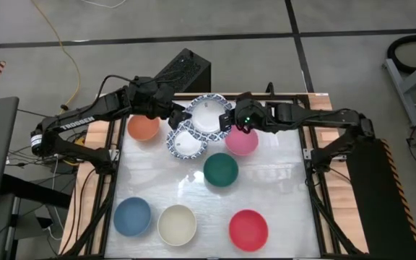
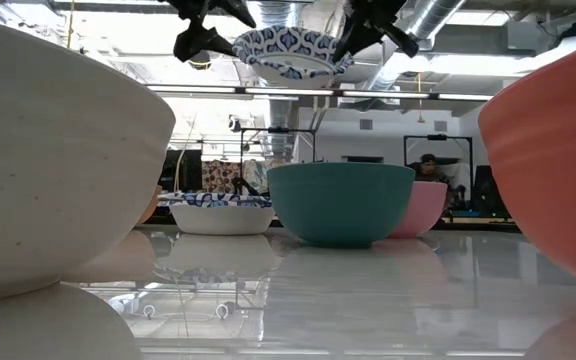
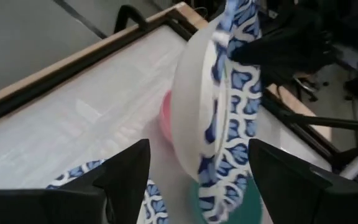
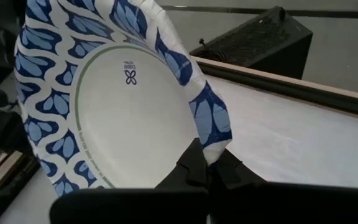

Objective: Nest bowls inside each other
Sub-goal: Stack the bottom white patterned bowl on top of the other white patterned bowl

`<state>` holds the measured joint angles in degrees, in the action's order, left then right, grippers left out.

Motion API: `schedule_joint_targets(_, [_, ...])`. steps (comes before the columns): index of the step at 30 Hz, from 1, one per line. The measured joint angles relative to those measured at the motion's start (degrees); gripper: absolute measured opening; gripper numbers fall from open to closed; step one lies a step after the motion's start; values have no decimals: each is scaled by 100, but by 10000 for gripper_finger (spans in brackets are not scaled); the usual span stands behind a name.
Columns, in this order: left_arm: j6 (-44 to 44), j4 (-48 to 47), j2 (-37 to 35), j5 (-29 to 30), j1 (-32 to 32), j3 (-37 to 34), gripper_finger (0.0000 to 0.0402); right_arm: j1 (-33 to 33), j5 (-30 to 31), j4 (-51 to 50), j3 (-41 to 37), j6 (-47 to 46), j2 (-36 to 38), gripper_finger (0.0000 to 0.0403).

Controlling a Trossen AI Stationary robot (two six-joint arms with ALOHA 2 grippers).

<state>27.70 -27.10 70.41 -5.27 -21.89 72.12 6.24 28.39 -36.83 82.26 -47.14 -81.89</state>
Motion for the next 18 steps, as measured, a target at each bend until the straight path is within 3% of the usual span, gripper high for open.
schedule_joint_targets(13, [49, -94, 197, 230, 21, -2, 255, 67, -306, 545, 0, 238, 2, 5])
schedule_joint_targets(18, [101, -82, 232, 298, 20, 0, 213, 67, -301, 480, 0, 231, 2, 19])
